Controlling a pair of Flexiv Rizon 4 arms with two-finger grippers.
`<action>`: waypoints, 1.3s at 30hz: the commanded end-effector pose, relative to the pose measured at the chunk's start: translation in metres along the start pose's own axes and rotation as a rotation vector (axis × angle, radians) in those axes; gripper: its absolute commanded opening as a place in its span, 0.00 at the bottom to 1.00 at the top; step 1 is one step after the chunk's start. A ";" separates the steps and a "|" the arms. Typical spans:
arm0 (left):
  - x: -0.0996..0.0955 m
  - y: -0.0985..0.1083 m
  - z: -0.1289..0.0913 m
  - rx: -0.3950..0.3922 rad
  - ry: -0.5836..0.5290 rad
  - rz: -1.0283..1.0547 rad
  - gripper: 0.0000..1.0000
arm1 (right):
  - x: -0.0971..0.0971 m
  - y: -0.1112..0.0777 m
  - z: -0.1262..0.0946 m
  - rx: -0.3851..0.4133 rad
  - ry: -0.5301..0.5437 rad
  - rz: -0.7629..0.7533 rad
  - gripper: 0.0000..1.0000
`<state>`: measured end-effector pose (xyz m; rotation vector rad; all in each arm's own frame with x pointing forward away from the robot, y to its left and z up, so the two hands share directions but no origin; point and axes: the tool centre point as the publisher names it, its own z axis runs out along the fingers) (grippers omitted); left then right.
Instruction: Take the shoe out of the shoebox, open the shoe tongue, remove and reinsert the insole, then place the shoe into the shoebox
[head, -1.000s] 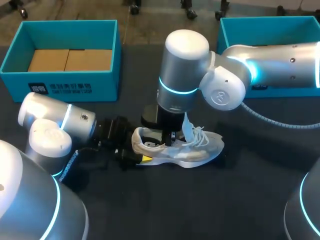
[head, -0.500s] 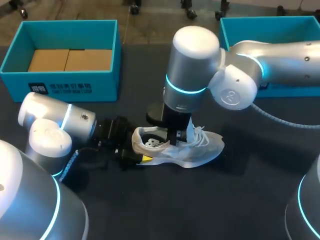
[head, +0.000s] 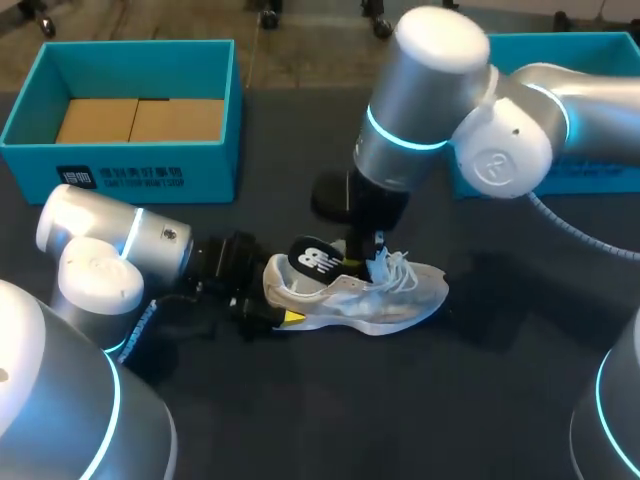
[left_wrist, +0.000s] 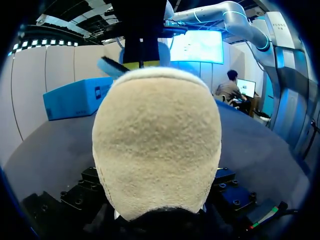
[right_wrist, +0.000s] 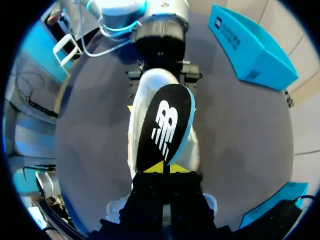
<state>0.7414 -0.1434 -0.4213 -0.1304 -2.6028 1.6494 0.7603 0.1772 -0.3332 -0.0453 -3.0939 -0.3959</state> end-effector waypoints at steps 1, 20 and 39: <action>0.000 0.001 0.000 -0.002 -0.001 0.001 0.00 | -0.006 0.005 -0.007 -0.015 0.028 -0.028 0.00; 0.000 0.001 0.000 -0.002 -0.001 0.001 0.00 | -0.010 0.064 -0.020 -0.116 0.092 -0.188 0.00; 0.000 0.001 0.000 -0.002 -0.001 0.001 0.00 | -0.014 0.058 -0.026 -0.269 0.329 -0.131 0.55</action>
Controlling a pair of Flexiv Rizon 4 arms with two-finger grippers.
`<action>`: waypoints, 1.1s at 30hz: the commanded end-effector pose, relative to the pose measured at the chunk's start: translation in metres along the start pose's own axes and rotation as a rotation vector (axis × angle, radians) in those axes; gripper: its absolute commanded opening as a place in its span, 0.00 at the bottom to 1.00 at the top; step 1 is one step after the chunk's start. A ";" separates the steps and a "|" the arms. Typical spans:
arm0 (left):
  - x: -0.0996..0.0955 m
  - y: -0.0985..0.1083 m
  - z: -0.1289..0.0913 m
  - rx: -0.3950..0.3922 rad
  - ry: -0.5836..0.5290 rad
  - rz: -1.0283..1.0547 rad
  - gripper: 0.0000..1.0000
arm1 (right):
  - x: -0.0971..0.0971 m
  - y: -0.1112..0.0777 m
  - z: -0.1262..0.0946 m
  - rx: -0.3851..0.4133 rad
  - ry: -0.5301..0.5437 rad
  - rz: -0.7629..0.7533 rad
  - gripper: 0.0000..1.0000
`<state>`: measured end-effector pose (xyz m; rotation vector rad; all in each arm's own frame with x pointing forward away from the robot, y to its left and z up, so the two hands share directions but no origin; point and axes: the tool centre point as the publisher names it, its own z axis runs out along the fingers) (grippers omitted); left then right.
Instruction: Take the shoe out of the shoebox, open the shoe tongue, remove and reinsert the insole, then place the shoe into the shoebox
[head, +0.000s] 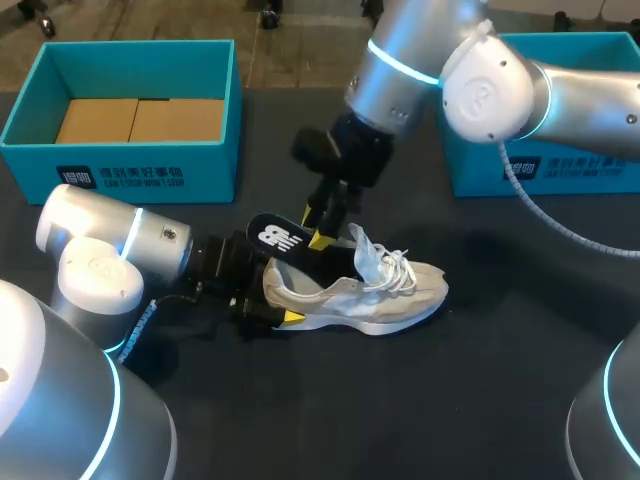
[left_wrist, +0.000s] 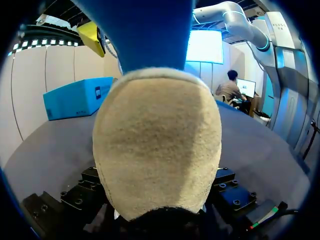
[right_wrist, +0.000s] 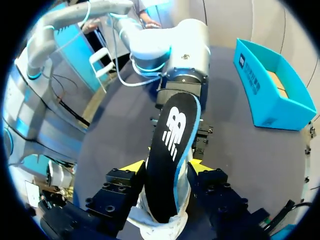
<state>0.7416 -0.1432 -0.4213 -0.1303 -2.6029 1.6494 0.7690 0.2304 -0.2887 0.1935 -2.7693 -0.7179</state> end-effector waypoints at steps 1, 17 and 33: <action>0.000 0.001 0.000 -0.002 -0.001 0.001 0.00 | -0.008 -0.007 0.001 -0.037 0.070 0.011 0.54; 0.000 0.001 0.000 -0.002 -0.001 0.001 0.00 | -0.010 -0.003 0.018 -0.141 0.215 0.049 0.54; 0.000 0.001 0.000 -0.002 -0.001 0.001 0.00 | -0.001 0.006 0.033 -0.181 0.251 0.037 0.40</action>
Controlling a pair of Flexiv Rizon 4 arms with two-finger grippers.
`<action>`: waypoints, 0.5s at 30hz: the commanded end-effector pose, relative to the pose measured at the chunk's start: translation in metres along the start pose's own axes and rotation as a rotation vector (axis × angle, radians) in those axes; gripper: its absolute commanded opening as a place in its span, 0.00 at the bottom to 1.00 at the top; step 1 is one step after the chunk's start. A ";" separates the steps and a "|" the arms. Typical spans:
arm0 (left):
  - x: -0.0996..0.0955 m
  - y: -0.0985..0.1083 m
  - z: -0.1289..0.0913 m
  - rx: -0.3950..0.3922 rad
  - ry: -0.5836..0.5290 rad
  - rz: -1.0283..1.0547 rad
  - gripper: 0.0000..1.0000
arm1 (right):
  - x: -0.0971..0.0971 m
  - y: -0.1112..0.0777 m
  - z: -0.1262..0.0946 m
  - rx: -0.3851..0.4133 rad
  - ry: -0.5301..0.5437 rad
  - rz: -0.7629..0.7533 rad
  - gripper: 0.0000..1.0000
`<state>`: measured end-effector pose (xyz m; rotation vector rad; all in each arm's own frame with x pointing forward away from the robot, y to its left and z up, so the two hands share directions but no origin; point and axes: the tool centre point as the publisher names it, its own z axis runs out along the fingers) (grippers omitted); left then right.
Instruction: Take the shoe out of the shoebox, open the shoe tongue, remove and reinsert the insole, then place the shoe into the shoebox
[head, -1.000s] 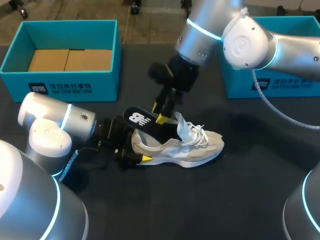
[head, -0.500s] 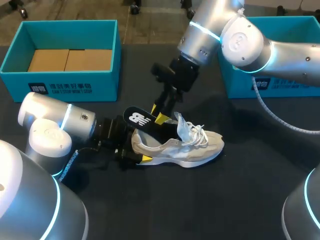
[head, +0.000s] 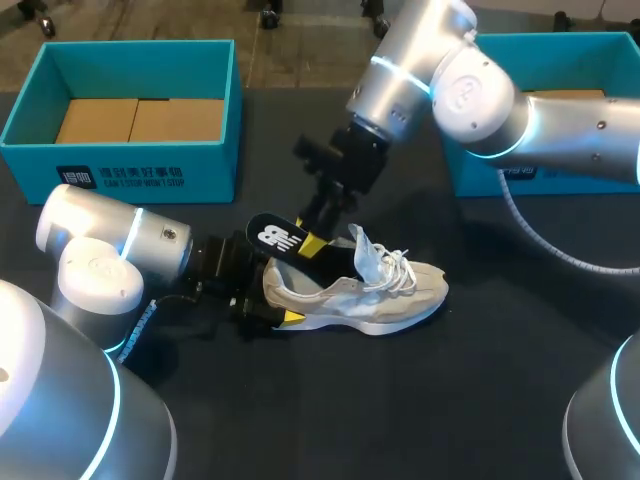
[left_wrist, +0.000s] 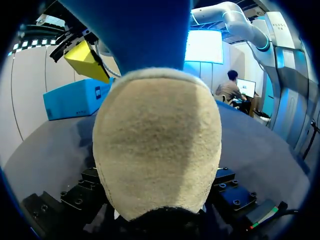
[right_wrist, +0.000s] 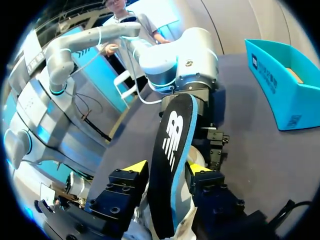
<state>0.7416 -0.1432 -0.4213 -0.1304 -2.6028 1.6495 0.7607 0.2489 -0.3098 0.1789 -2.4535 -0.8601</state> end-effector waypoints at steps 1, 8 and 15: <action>0.000 0.001 0.000 -0.002 -0.001 0.001 0.00 | -0.001 -0.001 0.005 -0.005 0.004 -0.003 0.35; 0.000 0.001 0.000 -0.002 -0.001 0.001 0.00 | -0.001 0.004 0.009 -0.012 0.018 -0.014 0.00; 0.000 0.001 0.000 -0.002 -0.001 0.001 0.00 | 0.001 0.007 0.005 -0.033 -0.001 -0.042 0.00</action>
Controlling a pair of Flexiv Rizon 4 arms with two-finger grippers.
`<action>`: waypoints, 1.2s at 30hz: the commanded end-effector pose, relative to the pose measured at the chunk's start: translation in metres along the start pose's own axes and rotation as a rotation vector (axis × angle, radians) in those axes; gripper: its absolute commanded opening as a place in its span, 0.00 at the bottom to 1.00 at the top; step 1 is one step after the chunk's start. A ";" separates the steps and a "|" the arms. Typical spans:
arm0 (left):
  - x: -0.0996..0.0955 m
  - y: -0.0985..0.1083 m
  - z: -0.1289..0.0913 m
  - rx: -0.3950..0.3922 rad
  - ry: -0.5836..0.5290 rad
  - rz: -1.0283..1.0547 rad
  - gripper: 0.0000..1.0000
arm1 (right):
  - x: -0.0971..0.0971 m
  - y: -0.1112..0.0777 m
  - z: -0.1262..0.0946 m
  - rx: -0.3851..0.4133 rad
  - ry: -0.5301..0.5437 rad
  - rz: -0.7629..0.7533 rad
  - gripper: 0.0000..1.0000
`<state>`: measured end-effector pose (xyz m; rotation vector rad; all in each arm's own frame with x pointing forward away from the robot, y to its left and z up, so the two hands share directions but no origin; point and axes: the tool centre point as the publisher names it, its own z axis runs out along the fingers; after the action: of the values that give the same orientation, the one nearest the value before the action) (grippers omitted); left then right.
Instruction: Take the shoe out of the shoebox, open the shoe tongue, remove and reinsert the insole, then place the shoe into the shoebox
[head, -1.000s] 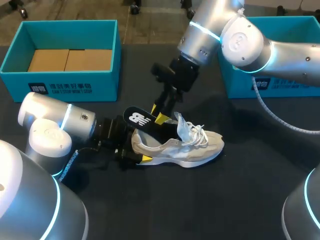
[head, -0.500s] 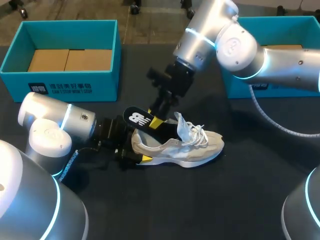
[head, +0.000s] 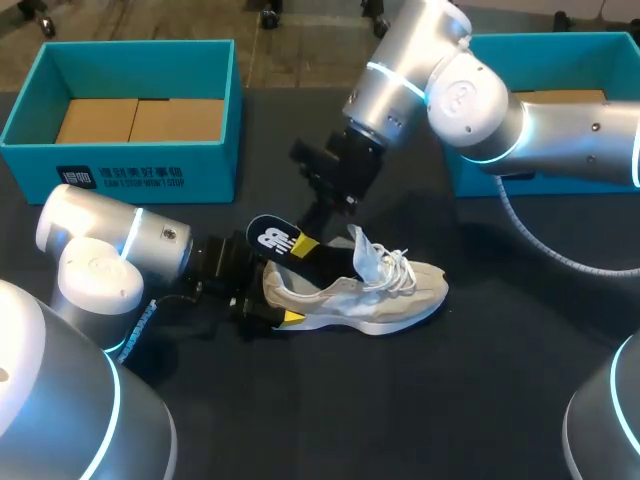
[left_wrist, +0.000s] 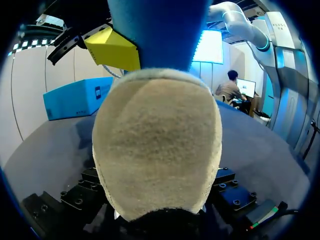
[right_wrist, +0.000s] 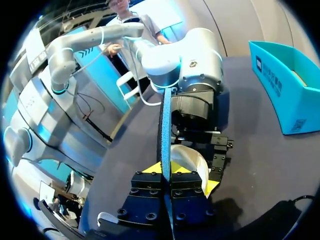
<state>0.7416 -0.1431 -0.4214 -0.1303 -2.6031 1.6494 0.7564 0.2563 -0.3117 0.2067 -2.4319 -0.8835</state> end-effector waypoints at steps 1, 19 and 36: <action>0.000 0.001 0.000 -0.002 -0.001 0.000 0.00 | 0.001 0.004 -0.004 -0.019 -0.024 -0.025 0.00; 0.000 0.001 0.000 -0.002 -0.001 0.000 0.00 | -0.006 0.026 -0.042 -0.122 -0.279 -0.166 0.00; 0.000 0.001 0.000 -0.002 -0.001 0.000 0.00 | -0.012 0.035 -0.044 -0.150 -0.240 -0.116 0.00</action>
<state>0.7416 -0.1432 -0.4213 -0.1302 -2.6030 1.6495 0.7846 0.2563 -0.2687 0.2475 -2.6175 -1.2068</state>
